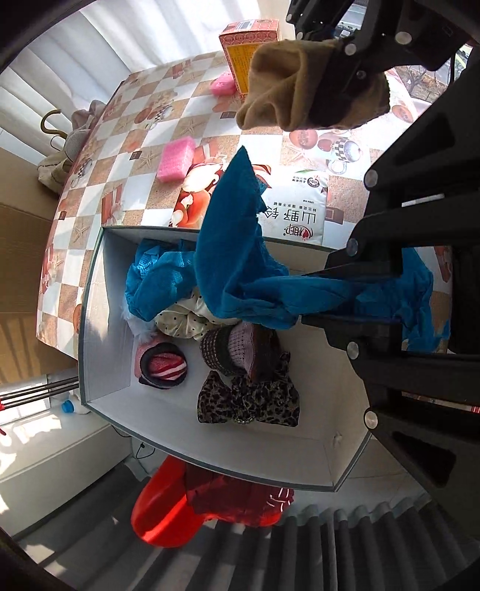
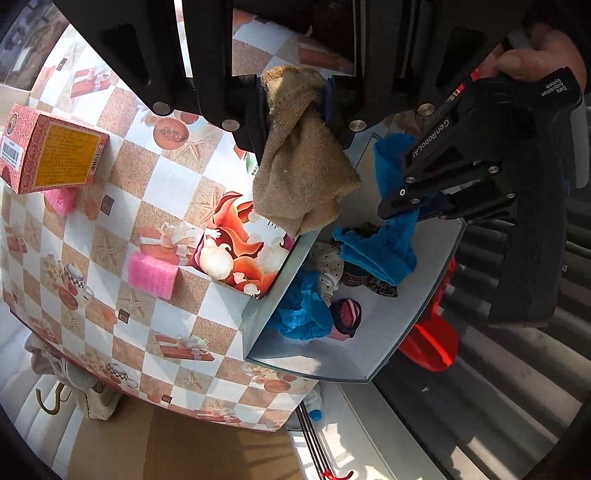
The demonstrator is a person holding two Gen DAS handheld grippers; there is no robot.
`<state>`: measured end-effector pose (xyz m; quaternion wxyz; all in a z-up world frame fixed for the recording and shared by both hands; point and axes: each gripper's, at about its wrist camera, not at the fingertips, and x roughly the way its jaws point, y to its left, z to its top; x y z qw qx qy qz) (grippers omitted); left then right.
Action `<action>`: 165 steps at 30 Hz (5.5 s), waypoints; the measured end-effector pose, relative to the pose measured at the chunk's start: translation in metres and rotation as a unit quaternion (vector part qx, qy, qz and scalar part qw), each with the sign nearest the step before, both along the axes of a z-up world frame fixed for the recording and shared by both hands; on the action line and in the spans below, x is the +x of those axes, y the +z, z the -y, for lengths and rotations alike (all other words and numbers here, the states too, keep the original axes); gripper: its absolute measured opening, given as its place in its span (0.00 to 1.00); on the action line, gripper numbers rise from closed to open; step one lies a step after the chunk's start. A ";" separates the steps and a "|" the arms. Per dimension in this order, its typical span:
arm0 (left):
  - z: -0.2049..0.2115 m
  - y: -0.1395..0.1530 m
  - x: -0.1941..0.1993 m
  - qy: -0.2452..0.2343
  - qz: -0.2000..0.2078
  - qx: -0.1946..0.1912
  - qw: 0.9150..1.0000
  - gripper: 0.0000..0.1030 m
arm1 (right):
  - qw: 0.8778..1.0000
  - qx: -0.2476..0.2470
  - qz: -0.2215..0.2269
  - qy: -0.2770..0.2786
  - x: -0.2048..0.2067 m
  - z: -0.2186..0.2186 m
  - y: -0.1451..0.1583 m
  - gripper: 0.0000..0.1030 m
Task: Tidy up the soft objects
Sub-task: 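Carry the blue cloth and beige knit item over the white box, then hold the blue cloth and beige knit item above the box, lowering slowly, then open left gripper to drop blue cloth while right gripper releases beige item into box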
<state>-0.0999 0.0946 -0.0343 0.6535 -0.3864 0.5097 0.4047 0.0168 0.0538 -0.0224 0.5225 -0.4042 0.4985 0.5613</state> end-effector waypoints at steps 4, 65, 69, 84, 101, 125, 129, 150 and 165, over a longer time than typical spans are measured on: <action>-0.004 -0.004 -0.009 0.008 0.002 -0.005 1.000 0.14 | 1.000 -0.003 0.003 0.014 -0.010 -0.005 -0.001 0.23; -0.061 -0.034 -0.066 0.025 0.001 -0.029 0.999 0.14 | 0.999 -0.028 0.027 0.027 -0.076 -0.087 -0.024 0.23; -0.062 -0.036 -0.071 0.028 0.003 -0.032 0.999 0.14 | 0.999 -0.030 0.025 0.024 -0.075 -0.087 -0.027 0.23; -0.057 -0.038 -0.081 0.027 -0.005 -0.040 0.999 0.15 | 0.999 -0.032 0.013 0.019 -0.083 -0.085 -0.039 0.23; -0.077 -0.042 -0.068 0.008 -0.009 -0.032 0.999 0.14 | 0.999 -0.045 0.009 0.009 -0.083 -0.079 -0.046 0.23; -0.079 -0.034 -0.065 -0.007 -0.024 -0.009 1.000 0.15 | 0.999 -0.034 0.030 0.019 -0.083 -0.086 -0.034 0.23; -0.073 -0.034 -0.067 -0.012 -0.027 -0.008 1.000 0.15 | 0.999 -0.032 0.031 0.021 -0.085 -0.087 -0.032 0.23; -0.059 -0.035 -0.064 -0.022 -0.035 -0.010 0.999 0.15 | 0.999 -0.024 0.030 0.013 -0.080 -0.084 -0.027 0.23; -0.057 -0.036 -0.067 -0.021 -0.036 -0.012 0.999 0.17 | 0.999 -0.022 0.027 0.013 -0.081 -0.091 -0.029 0.23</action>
